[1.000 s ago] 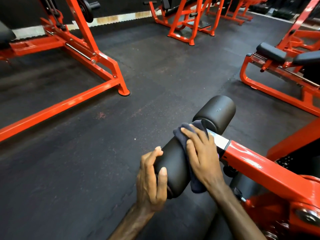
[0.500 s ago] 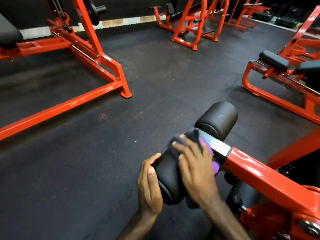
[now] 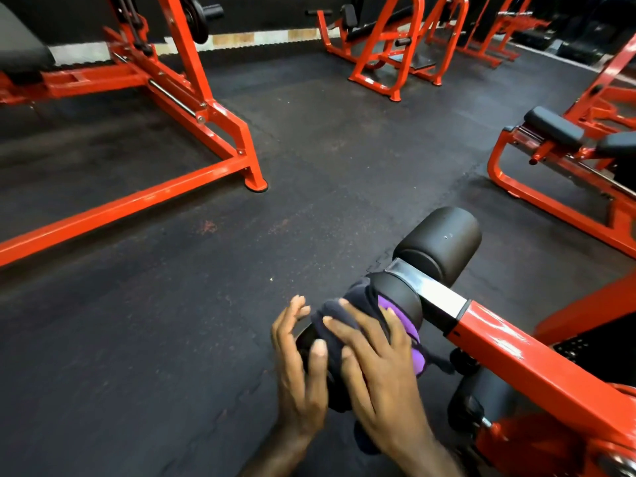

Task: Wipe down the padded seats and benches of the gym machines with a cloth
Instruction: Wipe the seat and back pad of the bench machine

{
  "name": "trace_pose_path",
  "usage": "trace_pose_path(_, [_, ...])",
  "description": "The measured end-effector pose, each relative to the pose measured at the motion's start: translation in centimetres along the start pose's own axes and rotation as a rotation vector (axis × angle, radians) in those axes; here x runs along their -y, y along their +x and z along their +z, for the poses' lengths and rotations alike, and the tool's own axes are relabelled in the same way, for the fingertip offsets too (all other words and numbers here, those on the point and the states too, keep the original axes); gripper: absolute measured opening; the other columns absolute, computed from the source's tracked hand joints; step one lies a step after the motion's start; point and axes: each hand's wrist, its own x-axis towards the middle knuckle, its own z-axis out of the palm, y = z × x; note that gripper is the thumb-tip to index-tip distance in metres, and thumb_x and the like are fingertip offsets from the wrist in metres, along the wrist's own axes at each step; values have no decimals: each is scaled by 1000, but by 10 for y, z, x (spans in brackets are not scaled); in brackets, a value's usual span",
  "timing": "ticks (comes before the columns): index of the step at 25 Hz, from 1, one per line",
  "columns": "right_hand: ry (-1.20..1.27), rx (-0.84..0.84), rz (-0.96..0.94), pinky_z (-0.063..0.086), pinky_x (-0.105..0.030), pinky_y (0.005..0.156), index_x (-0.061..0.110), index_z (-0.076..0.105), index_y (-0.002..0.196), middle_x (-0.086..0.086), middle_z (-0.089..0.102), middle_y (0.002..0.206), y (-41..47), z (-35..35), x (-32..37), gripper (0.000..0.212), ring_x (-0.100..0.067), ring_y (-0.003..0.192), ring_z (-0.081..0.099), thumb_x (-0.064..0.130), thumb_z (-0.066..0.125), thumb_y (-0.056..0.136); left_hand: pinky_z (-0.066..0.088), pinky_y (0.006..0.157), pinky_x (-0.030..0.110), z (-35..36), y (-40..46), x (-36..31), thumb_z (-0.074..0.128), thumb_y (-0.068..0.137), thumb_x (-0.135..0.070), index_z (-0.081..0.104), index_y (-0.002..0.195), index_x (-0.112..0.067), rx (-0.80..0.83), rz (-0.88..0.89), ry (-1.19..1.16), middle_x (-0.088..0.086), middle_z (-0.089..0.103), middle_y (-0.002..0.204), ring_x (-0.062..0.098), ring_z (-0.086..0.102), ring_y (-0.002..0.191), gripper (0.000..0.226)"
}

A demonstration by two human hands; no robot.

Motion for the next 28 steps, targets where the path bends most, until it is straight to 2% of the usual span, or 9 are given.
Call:
trace_pose_path(2, [-11,-9,-11,26,-51,124,26,59,146,14,43,162,7,-12,-22,43,-11,149,42,24,40,107,44,116,43,10,3,-4,43,102,-47,58,144,-26,-180,-388,-281,3,59,150,16,57,137,49])
trace_pose_path(4, [-17,-73,103,35,-54,117,26,62,142,15,48,158,32,-22,-53,41,-10,146,44,22,42,106,50,110,45,14,4,-2,42,100,-54,72,128,-28,-176,-585,-420,3,70,135,19,66,126,49])
trace_pose_path(7, [-26,-152,160,35,-54,116,21,68,133,16,54,151,42,-14,-39,39,-6,146,43,17,43,103,54,98,35,14,1,-5,37,104,-47,73,122,-22,-162,-462,-308,0,75,124,22,69,119,47])
trace_pose_path(11, [-3,6,-103,28,-56,121,21,62,144,12,45,161,-4,1,4,44,-16,150,42,22,41,105,46,108,26,4,3,-1,29,110,-21,60,138,-24,-48,-109,-75,-9,67,140,17,63,131,42])
trace_pose_path(17, [2,-148,243,38,-53,113,26,67,134,13,56,150,51,-15,-56,40,-11,143,47,21,41,105,45,112,42,-8,8,-8,32,105,-23,50,150,-10,136,76,66,-2,59,151,26,57,139,51])
trace_pose_path(21, [-23,-36,67,21,-50,126,25,56,148,11,43,162,3,3,3,47,-15,153,36,23,36,106,48,110,38,-17,14,-6,44,99,-24,49,149,-9,186,341,226,2,52,152,23,56,137,52])
trace_pose_path(23, [-30,-47,15,25,-49,125,25,56,148,12,42,162,6,-9,-16,45,-11,152,37,23,37,107,44,111,33,-8,9,-8,44,101,-26,50,147,-12,111,251,164,3,51,150,23,55,136,48])
trace_pose_path(26, [-12,-94,151,37,-53,114,27,62,141,14,50,156,45,-23,-66,41,-11,145,44,23,39,108,43,115,52,6,5,-4,35,107,-33,59,141,-18,-102,-132,-104,3,58,145,28,56,135,44])
trace_pose_path(28, [-17,-119,202,37,-53,115,27,66,136,12,55,151,50,-15,-52,39,-11,142,47,24,41,106,41,117,57,10,5,1,34,108,-31,61,140,-22,-123,-242,-190,0,62,145,26,56,138,43])
